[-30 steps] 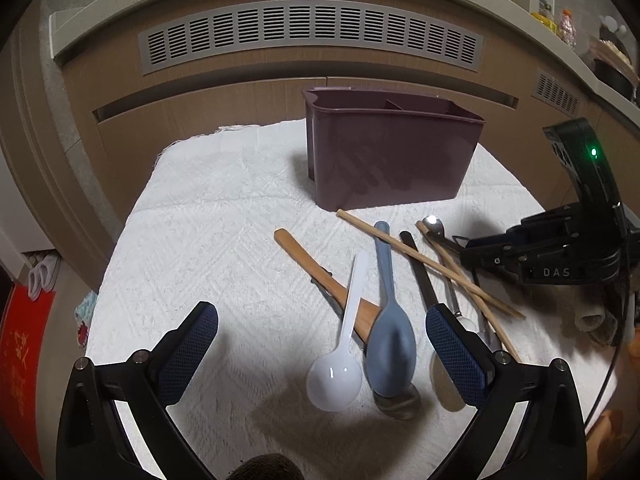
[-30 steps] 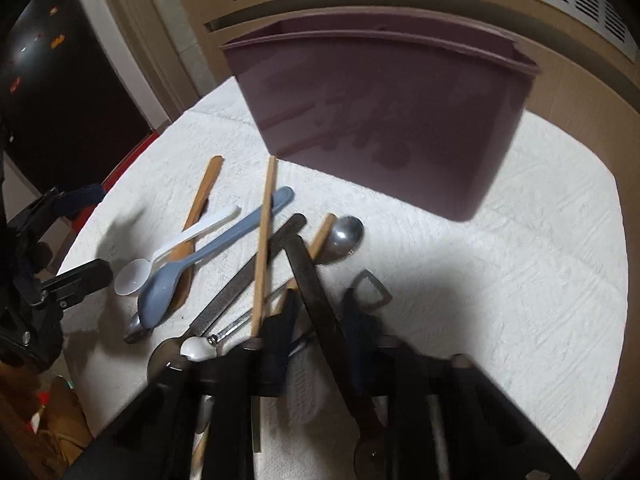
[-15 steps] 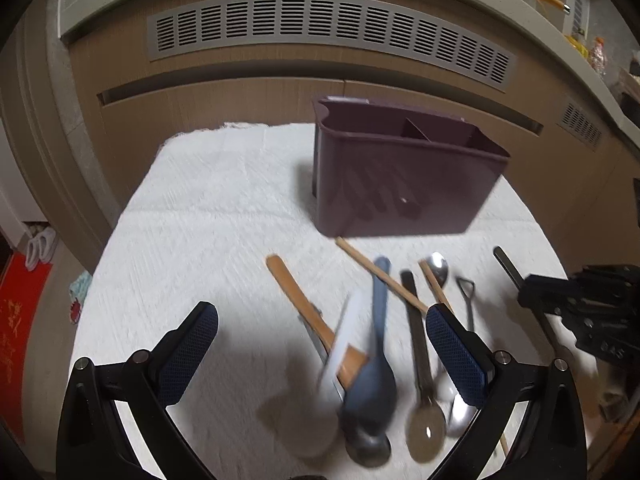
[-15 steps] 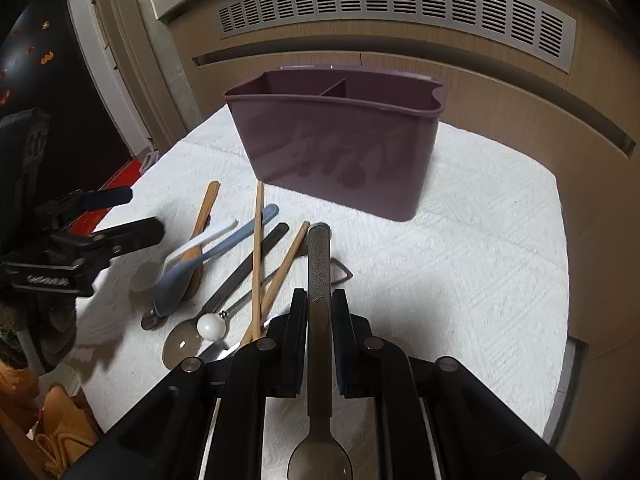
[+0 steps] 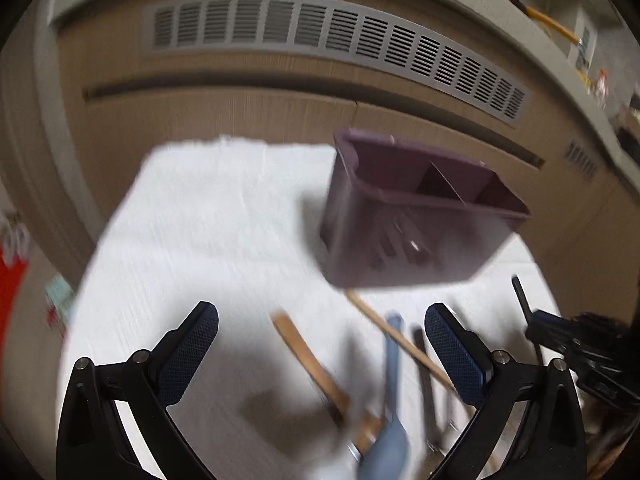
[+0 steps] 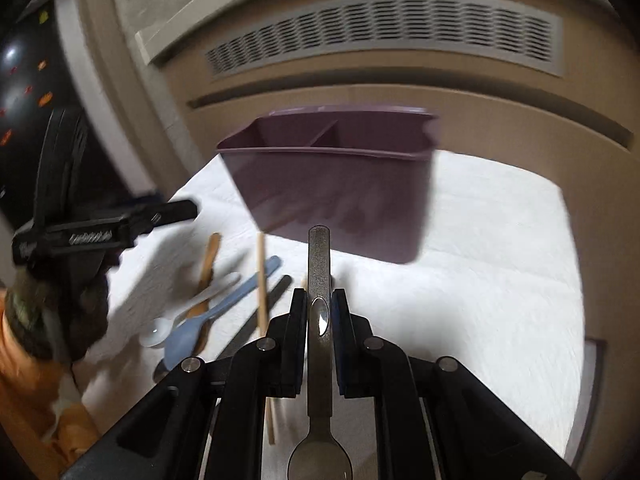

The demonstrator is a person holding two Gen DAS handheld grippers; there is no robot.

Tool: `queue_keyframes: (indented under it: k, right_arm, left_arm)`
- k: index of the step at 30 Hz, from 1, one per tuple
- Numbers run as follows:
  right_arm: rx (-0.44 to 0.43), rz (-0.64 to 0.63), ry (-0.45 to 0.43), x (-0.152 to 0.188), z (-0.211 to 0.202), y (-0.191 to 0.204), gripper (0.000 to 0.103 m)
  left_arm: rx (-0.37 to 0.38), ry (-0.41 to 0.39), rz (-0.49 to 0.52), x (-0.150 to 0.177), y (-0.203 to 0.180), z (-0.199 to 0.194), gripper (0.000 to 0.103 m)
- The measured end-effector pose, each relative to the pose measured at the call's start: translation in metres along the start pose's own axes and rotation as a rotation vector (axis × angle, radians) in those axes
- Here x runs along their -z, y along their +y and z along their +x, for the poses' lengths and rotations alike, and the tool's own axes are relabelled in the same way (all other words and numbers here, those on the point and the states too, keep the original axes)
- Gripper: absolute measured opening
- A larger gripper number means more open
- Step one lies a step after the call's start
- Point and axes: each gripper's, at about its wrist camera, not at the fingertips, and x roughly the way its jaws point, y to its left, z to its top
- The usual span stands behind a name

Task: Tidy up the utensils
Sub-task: 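Grasp a wooden chopstick with the left gripper while the right gripper holds the spoon, then lift the chopstick and spoon with both grippers and carry them over the caddy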

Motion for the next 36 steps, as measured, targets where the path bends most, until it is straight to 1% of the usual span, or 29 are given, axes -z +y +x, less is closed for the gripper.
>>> queue_keyframes:
  k: [3, 5, 7, 9, 10, 11, 12, 13, 14, 17, 19, 20, 23, 24, 25, 26, 27, 28, 30, 32, 33, 34, 36]
  right_arm:
    - [0.062, 0.043, -0.032, 0.02, -0.011, -0.001, 0.012]
    - [0.087, 0.036, -0.034, 0.032, -0.017, -0.001, 0.012]
    - [0.085, 0.04, -0.043, 0.036, -0.02, -0.003, 0.012]
    - [0.078, 0.059, -0.055, 0.035, -0.022, -0.003, 0.012]
    - [0.085, 0.058, -0.061, 0.034, -0.022, -0.001, 0.012]
    - [0.103, 0.047, -0.068, 0.034, -0.024, 0.003, 0.012]
    - [0.114, 0.034, -0.076, 0.034, -0.025, 0.007, 0.012]
    - [0.119, 0.024, -0.082, 0.033, -0.026, 0.012, 0.012]
    - [0.118, 0.02, -0.083, 0.033, -0.027, 0.016, 0.012]
    - [0.13, 0.0, -0.085, 0.031, -0.03, 0.025, 0.012]
    - [0.139, -0.011, -0.087, 0.031, -0.032, 0.028, 0.012]
    - [0.141, -0.013, -0.088, 0.031, -0.033, 0.029, 0.012]
    - [0.144, -0.011, -0.079, 0.031, -0.033, 0.029, 0.012]
    - [0.144, -0.009, -0.077, 0.031, -0.033, 0.029, 0.012]
    - [0.143, -0.008, -0.075, 0.03, -0.031, 0.029, 0.012]
    - [0.139, -0.009, -0.075, 0.029, -0.03, 0.029, 0.012]
    - [0.138, -0.008, -0.076, 0.029, -0.029, 0.028, 0.012]
    - [0.137, -0.007, -0.078, 0.029, -0.029, 0.028, 0.012]
    - [0.135, -0.005, -0.082, 0.028, -0.029, 0.027, 0.012]
    - [0.137, -0.001, -0.082, 0.028, -0.03, 0.026, 0.012]
    - [0.141, -0.003, -0.084, 0.028, -0.033, 0.025, 0.012]
    - [0.147, -0.005, -0.089, 0.029, -0.035, 0.026, 0.012]
    - [0.153, -0.003, -0.098, 0.03, -0.041, 0.026, 0.012]
  left_arm:
    - [-0.024, 0.005, 0.033, 0.024, -0.008, -0.016, 0.102]
    - [-0.028, 0.026, 0.045, 0.032, -0.014, -0.023, 0.102]
    - [0.03, 0.078, 0.027, 0.033, -0.021, -0.019, 0.102]
    - [0.057, 0.134, 0.02, 0.029, -0.03, -0.007, 0.102]
    - [0.055, 0.153, 0.02, 0.026, -0.035, 0.001, 0.099]
    - [0.036, 0.164, 0.024, 0.022, -0.039, 0.008, 0.095]
    - [-0.004, 0.174, 0.026, 0.017, -0.044, 0.018, 0.085]
    - [-0.049, 0.184, 0.014, 0.012, -0.046, 0.027, 0.076]
    - [-0.071, 0.198, -0.008, 0.009, -0.044, 0.035, 0.074]
    - [-0.074, 0.274, -0.106, 0.0, -0.037, 0.062, 0.073]
    - [-0.072, 0.307, -0.16, -0.003, -0.031, 0.074, 0.073]
    - [-0.075, 0.317, -0.17, -0.004, -0.031, 0.078, 0.073]
    - [-0.108, 0.311, -0.134, -0.009, -0.039, 0.085, 0.073]
    - [-0.123, 0.303, -0.116, -0.01, -0.042, 0.088, 0.067]
    - [-0.15, 0.29, -0.085, -0.011, -0.046, 0.09, 0.059]
    - [-0.171, 0.279, -0.059, -0.011, -0.049, 0.091, 0.054]
    - [-0.177, 0.259, -0.028, -0.009, -0.052, 0.09, 0.044]
    - [-0.168, 0.247, -0.004, -0.007, -0.055, 0.089, 0.026]
    - [-0.123, 0.223, 0.028, 0.0, -0.059, 0.081, 0.015]
    - [-0.049, 0.194, 0.038, 0.011, -0.058, 0.065, 0.01]
    - [-0.026, 0.167, 0.056, 0.017, -0.059, 0.053, 0.009]
    - [-0.019, 0.132, 0.078, 0.022, -0.06, 0.039, 0.007]
    - [-0.001, 0.059, 0.107, 0.029, -0.061, 0.007, 0.006]
